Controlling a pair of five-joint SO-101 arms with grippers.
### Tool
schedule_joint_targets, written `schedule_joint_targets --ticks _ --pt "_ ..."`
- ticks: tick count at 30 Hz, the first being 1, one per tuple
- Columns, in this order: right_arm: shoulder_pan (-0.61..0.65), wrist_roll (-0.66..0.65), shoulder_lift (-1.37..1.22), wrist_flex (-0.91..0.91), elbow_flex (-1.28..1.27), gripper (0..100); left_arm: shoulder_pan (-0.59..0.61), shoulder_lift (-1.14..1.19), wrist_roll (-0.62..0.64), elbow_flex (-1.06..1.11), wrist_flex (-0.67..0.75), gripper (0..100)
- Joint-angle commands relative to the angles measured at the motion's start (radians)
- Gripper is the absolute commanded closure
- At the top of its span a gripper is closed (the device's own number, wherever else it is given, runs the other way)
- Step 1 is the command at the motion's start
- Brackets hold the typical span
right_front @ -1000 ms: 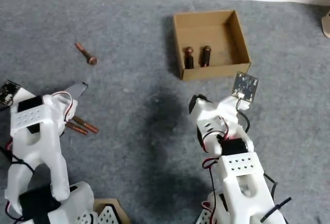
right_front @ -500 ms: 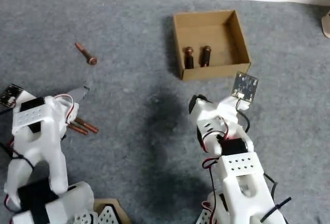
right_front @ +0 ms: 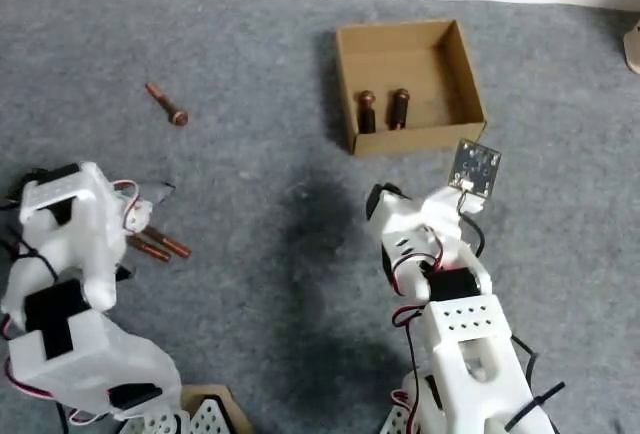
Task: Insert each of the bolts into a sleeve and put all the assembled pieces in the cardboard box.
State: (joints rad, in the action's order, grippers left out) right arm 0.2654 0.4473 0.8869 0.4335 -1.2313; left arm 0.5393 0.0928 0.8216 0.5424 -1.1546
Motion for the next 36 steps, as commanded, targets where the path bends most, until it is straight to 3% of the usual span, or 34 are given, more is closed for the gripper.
schedule_joint_targets --ticks 1,5,12,15,27,36 --pt "0.005 0.006 0.028 -0.025 0.007 99.3 0.028 0.013 -0.006 -0.065 -0.015 46" --pt "0.005 0.006 0.028 -0.025 0.007 99.3 0.028 0.054 -0.008 -0.101 -0.015 57" --pt "0.004 0.006 0.028 -0.025 0.007 99.3 0.03 0.09 -0.061 -0.136 -0.014 99" --pt "0.004 0.006 0.028 -0.025 0.007 99.3 0.03 0.094 -0.058 -0.136 -0.014 96" --pt "0.004 0.006 0.027 -0.025 0.007 99.3 0.019 0.085 -0.064 -0.255 -0.044 99" --pt "0.004 0.006 0.027 -0.025 0.007 99.3 -0.165 0.085 -0.066 -0.674 -0.42 99"
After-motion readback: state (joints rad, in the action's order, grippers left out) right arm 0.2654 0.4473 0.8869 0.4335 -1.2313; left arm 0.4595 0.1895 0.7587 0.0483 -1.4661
